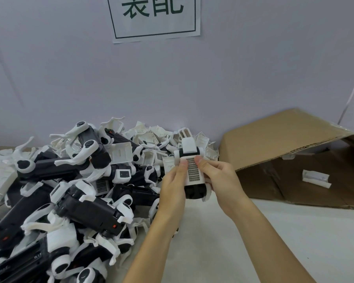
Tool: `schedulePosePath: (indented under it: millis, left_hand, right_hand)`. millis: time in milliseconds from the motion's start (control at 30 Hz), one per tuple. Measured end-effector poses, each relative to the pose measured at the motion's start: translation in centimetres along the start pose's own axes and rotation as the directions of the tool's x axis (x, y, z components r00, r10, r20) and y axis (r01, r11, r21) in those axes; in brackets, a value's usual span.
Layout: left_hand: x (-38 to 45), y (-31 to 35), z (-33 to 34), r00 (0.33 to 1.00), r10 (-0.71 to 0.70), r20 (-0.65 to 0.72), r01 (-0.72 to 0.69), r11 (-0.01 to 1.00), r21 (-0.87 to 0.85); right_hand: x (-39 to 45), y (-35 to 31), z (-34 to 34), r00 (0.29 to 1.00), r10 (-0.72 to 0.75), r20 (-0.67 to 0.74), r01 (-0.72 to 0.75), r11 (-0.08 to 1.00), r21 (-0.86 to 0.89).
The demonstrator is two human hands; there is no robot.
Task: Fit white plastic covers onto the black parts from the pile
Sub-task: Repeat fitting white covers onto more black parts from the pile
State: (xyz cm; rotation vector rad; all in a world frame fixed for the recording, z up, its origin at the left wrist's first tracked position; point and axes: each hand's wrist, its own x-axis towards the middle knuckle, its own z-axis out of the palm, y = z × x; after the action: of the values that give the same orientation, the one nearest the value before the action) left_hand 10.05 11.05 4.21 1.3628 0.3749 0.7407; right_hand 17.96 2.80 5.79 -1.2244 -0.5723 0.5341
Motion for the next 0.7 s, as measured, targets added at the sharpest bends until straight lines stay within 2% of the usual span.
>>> schedulePosePath:
  millis: [133,267,367,467,533,700]
  left_hand:
    - [0.08,-0.27,-0.13,0.998,0.057,0.003,-0.057,0.991,0.121]
    - [-0.03,-0.58,-0.15,0.989,0.146,-0.003,-0.142,0.964,0.224]
    - [0.00,-0.32,-0.15,0.993,0.122,0.000,-0.120,0.978,0.172]
    - [0.07,0.06,-0.23,0.998,0.021,0.059,-0.021,1.000,0.004]
    - [0.03,0.02,-0.25,0.995,0.039,0.088,-0.042,0.999,0.032]
    - [-0.04,-0.22,-0.25,0.997,0.073,0.035,-0.077,0.984,0.161]
  right_hand:
    - [-0.16,-0.01,-0.41,0.997,0.013,0.076,-0.012,1.000,-0.014]
    - [-0.15,0.49,-0.34,0.993,-0.118,-0.003,0.116,0.979,-0.167]
    - [-0.02,0.63,-0.12,0.993,-0.115,-0.025,0.110,0.984,-0.142]
    - [0.10,0.47,-0.09,0.996,-0.071,-0.045,0.068,0.995,-0.075]
    - [0.27,0.58,-0.19,0.997,-0.059,-0.058,0.056,0.997,-0.057]
    - [0.11,0.91,-0.78,0.992,-0.018,0.122,0.019,1.000,-0.003]
